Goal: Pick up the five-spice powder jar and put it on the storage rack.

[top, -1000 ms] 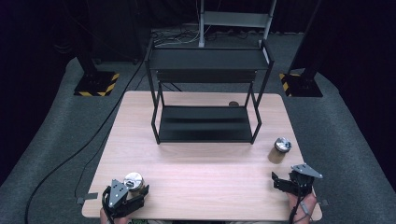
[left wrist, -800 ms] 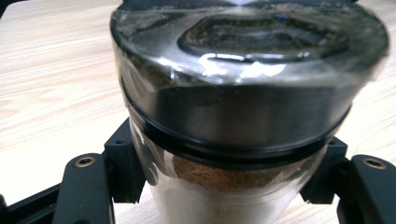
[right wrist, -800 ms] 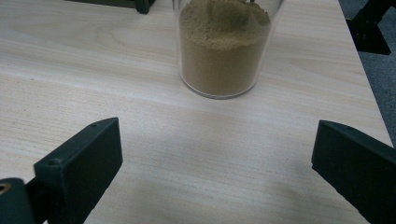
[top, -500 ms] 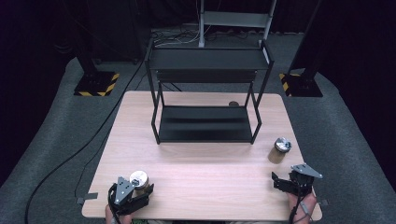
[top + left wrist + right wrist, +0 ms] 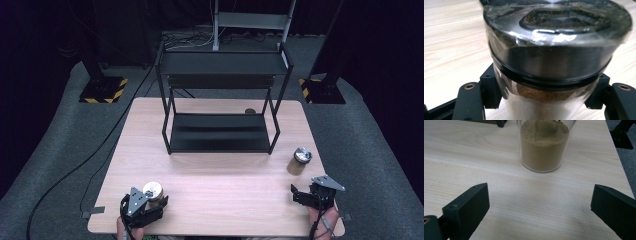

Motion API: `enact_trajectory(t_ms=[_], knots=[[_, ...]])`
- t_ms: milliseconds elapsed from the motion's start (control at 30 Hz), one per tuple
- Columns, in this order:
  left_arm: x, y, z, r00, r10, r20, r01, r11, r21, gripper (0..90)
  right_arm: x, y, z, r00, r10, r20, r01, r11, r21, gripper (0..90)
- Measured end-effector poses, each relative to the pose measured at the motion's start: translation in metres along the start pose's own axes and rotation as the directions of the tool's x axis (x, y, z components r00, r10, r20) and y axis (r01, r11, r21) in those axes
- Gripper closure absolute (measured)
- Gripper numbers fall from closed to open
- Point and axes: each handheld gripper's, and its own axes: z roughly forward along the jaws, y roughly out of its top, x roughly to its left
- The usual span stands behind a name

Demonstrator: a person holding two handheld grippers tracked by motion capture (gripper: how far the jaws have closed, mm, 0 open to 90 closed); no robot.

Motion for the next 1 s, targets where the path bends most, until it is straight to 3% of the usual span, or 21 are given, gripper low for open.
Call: enact_trajectory(t_ms=[1000], knots=[[-0.003,0.016,0.017,0.999,0.025,0.038,-0.025,0.9996,-0.013,31.4,0.0,0.0,0.0,1.0,0.002,-0.001,-0.002,1.0,0.0,1.1]])
